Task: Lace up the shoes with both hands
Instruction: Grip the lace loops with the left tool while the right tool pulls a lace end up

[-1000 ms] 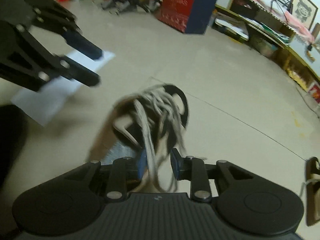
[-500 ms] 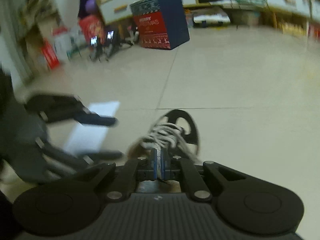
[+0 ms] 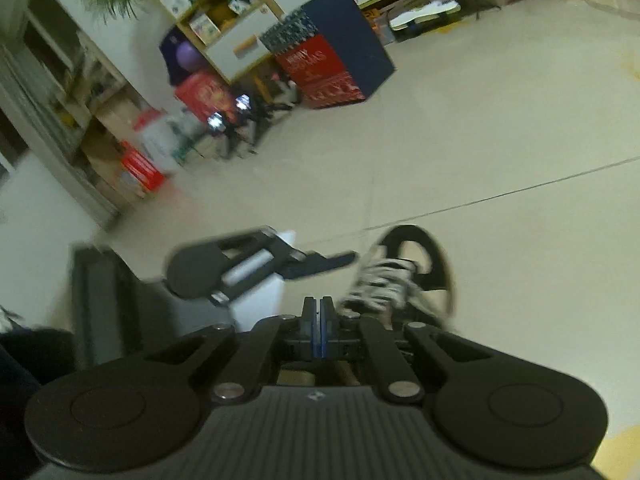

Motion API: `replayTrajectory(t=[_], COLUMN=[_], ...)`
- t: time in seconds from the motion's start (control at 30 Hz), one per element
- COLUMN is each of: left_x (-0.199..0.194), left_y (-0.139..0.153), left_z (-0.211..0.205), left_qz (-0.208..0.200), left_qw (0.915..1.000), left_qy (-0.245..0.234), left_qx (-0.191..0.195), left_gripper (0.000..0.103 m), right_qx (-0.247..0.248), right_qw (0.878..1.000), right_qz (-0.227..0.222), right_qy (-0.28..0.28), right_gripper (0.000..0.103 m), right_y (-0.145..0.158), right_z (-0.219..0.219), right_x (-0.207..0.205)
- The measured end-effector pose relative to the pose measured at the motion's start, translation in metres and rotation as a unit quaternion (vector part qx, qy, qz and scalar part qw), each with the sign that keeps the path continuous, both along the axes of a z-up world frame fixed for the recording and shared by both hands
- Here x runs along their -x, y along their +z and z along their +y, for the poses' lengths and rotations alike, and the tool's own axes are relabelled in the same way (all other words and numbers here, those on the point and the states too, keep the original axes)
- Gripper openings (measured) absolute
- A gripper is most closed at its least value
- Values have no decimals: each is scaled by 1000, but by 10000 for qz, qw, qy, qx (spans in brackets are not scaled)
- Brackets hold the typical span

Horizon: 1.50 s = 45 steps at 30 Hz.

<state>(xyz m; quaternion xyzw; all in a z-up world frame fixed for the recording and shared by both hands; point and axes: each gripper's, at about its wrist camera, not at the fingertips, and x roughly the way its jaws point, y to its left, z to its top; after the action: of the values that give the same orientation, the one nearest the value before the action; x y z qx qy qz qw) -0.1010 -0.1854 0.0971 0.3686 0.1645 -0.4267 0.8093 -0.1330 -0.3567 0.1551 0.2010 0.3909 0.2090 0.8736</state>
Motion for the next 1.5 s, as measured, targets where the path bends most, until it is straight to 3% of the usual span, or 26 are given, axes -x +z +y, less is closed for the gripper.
replayTrajectory(t=[0.03,0.1,0.27,0.3,0.33,0.4,0.6,0.8,0.9,1.03,1.07,1.1,1.17,1.5], left_x=[-1,-3,-6,-4,-2,-1,-7,-11,-9,-7,-6,-6,-4,-4], left_y=[-1,4,17,18,18,19,29,33,34,43,46,48,47,47], left_z=[1,5,13,13,13,12,14,16,18,23,25,26,27,26], left_qz=[-24,-60,151,150,148,154,139,154,158,85,70,68,-40,-274], left_qw=[10000,9997,9986,9986,9987,9986,9977,9973,9972,9945,9930,9922,9924,9904], left_qy=[38,191,244,220,196,182,215,249,231,209,225,239,250,436], left_qx=[14,137,440,447,453,479,633,681,695,1023,1154,1218,1201,1284], left_gripper=[38,31,31,27,19,9,6,6,6,6,7,7,7,8], right_qx=[95,238,540,630,778,1179,2272,3058,3131,2589,2496,2458,2431,2739], right_qw=[9999,9996,9982,9974,9959,9905,9672,9429,9404,9581,9610,9620,9623,9566], right_qz=[-20,-87,-273,-343,-438,-660,-1038,-1236,-1198,-989,-913,-900,-1010,-985], right_qy=[-53,-149,-14,61,137,258,463,468,569,729,764,779,687,166], right_gripper=[6,6,9,16,28,32,32,32,32,29,14,6,3,2], right_y=[0,-1,-3,-3,-3,-3,-9,-23,-28,-33,-34,-34,-29,-18], right_z=[-1,-5,-2,2,7,19,45,59,57,46,44,43,40,39], right_x=[2,6,16,19,21,26,38,25,15,-4,-10,-13,-15,-15])
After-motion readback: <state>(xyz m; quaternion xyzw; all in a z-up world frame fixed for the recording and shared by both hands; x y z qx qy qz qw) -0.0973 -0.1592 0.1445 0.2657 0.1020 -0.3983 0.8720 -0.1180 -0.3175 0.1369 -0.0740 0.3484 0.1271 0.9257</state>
